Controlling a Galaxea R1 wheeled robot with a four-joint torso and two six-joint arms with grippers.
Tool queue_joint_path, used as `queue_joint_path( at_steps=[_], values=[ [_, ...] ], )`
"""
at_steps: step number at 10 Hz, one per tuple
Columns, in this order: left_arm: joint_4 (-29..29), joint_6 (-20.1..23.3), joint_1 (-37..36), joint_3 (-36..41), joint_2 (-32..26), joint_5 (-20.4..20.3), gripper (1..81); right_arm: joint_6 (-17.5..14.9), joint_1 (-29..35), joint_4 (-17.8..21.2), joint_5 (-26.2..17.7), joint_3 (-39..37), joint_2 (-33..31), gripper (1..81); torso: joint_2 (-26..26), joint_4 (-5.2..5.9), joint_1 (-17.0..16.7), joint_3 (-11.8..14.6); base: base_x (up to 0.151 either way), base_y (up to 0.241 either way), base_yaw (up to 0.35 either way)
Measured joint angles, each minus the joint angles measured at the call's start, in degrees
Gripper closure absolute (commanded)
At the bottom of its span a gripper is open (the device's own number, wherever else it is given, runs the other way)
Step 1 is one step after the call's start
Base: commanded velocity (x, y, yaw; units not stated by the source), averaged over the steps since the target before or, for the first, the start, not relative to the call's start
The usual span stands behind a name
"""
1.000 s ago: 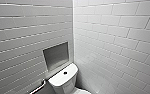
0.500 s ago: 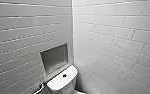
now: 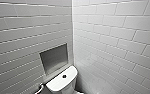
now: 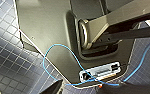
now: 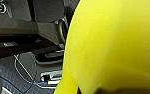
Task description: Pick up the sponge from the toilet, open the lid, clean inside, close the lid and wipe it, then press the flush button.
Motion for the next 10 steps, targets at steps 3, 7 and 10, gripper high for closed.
queue_joint_path(
  at_steps=[3,7,10],
  values=[
    [0.0,0.02,0.2,0.5,-1.35,0.05,1.0,-0.22,-0.38,-0.09,0.77,1.77,-0.67,81.1,0.0,0.0,0.0,0.0,0.0,0.0,0.0],
    [-0.02,0.11,0.66,10.31,-6.45,-0.2,1.0,-0.28,-1.27,-1.38,3.84,17.14,-7.34,81.1,0.0,0.0,0.0,0.0,0.0,0.0,0.0],
    [0.0,0.09,0.66,21.22,-15.04,-2.66,1.0,-0.33,-1.57,-1.82,6.7,29.61,-14.91,81.1,0.0,0.0,0.0,0.0,0.0,0.0,0.0]
  ],
)
